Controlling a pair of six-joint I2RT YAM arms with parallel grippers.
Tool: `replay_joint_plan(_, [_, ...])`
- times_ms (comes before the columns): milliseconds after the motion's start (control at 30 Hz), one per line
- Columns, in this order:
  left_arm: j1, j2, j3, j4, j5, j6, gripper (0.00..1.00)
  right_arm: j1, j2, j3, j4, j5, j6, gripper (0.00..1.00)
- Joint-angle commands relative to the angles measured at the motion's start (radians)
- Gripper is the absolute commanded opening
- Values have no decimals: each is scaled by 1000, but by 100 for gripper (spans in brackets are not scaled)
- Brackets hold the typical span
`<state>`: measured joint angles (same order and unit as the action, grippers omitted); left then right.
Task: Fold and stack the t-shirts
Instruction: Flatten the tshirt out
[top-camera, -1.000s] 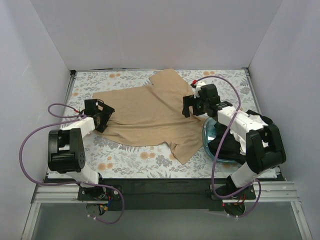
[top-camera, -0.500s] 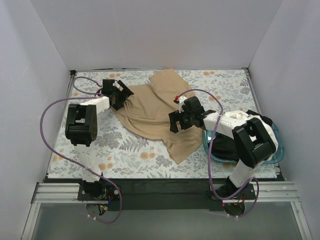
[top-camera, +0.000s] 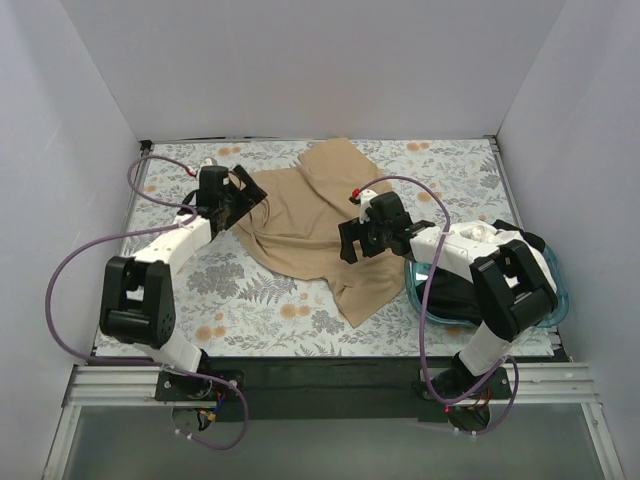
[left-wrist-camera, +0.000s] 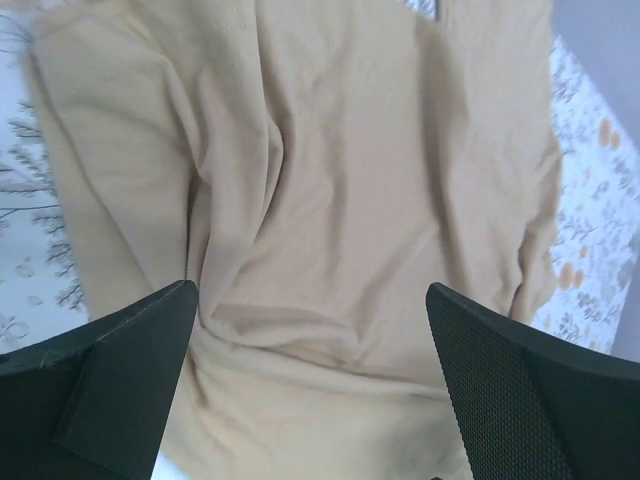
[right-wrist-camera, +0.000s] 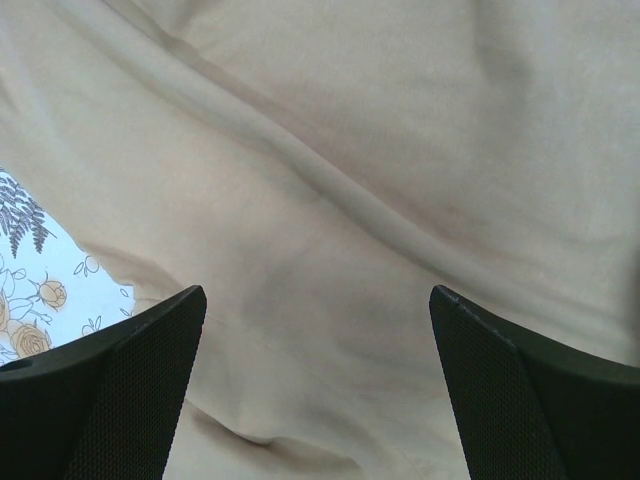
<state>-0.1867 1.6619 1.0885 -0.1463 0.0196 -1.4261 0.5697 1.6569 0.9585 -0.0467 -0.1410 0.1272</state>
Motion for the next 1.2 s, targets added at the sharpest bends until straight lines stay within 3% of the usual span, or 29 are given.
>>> replay_joint_plan(0, [6, -154, -126, -10, -112, -33, 98, 2, -46, -15, 34, -3, 12, 98])
replay_joint_plan(267, [6, -232, -275, -42, -165, -117, 97, 18, -77, -37, 34, -9, 23, 98])
replay_joint_plan(333, [6, -206, -268, -58, -181, -125, 86, 21, -92, -46, 34, -6, 29, 98])
replay_joint_plan(433, [7, -159, -250, -78, -187, -135, 78, 24, -112, -56, 34, -5, 32, 98])
replay_joint_plan(500, [7, -104, -225, -93, -208, -146, 63, 24, -124, -72, 36, -2, 35, 98])
replay_joint_plan(600, [18, -31, -187, -117, -214, -160, 50, 25, -146, -89, 34, 12, 38, 98])
replay_joint_plan(967, [21, 105, -53, -183, -303, -148, 38, 25, -198, -112, 33, 37, 40, 98])
replay_joint_plan(1033, [21, 119, -49, -187, -296, -136, 30, 25, -201, -112, 34, 41, 40, 98])
replay_joint_plan(1067, [21, 124, -49, -185, -296, -134, 16, 27, -203, -110, 34, 43, 40, 98])
replay_joint_plan(1167, [21, 131, -53, -187, -293, -128, 5, 25, -198, -112, 34, 47, 40, 98])
